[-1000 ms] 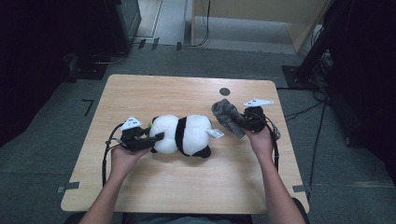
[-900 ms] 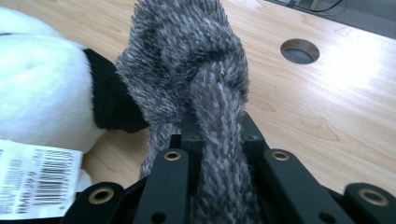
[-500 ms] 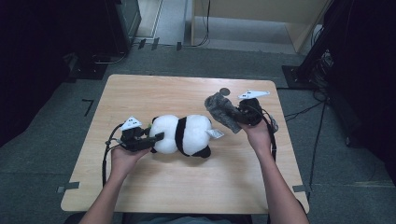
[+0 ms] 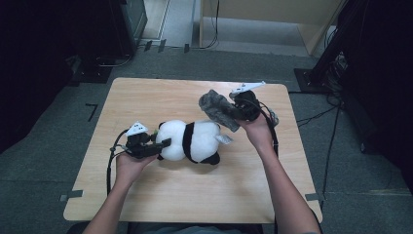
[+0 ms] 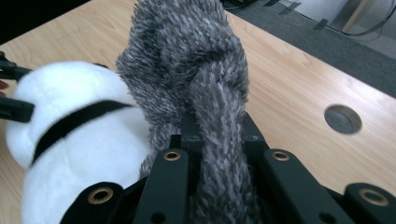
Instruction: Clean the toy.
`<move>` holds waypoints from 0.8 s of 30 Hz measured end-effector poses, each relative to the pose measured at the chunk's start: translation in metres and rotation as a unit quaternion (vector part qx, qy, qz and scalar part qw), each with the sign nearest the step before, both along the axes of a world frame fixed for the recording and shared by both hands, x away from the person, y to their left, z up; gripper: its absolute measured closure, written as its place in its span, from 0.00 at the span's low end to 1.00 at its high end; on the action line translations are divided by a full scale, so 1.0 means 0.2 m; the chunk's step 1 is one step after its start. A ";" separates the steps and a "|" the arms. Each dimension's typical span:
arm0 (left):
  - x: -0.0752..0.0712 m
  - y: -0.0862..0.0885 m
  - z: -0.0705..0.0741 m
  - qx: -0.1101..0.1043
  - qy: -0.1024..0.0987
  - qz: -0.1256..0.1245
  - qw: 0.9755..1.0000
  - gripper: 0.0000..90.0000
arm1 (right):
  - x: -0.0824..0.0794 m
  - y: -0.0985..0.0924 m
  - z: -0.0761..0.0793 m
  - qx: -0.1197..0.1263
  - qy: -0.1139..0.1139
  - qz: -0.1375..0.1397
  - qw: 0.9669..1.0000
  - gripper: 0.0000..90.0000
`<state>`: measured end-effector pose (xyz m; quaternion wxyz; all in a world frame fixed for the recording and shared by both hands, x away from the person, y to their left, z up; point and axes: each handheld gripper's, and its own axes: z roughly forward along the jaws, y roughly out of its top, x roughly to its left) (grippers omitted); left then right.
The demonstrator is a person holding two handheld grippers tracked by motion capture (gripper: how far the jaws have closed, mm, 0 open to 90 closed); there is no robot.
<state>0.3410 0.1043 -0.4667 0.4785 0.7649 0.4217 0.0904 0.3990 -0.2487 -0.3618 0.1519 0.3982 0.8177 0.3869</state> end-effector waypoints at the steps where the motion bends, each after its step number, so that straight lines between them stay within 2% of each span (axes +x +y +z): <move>1: 0.00 0.00 0.00 -0.001 0.001 0.001 1.000 0.51 | 0.01 0.02 0.01 -0.002 -0.001 0.004 1.000 0.87; 7: 0.00 -0.01 0.00 0.002 -0.001 0.003 1.000 0.51 | 0.05 0.15 0.03 -0.008 0.010 0.020 1.000 0.87; 14: -0.01 -0.01 0.00 0.006 -0.005 0.004 1.000 0.51 | 0.08 0.31 0.05 -0.017 0.011 0.047 0.999 0.87; 24: -0.01 -0.01 0.00 0.006 -0.009 0.004 1.000 0.51 | 0.10 0.52 0.08 -0.012 0.018 0.080 0.997 0.87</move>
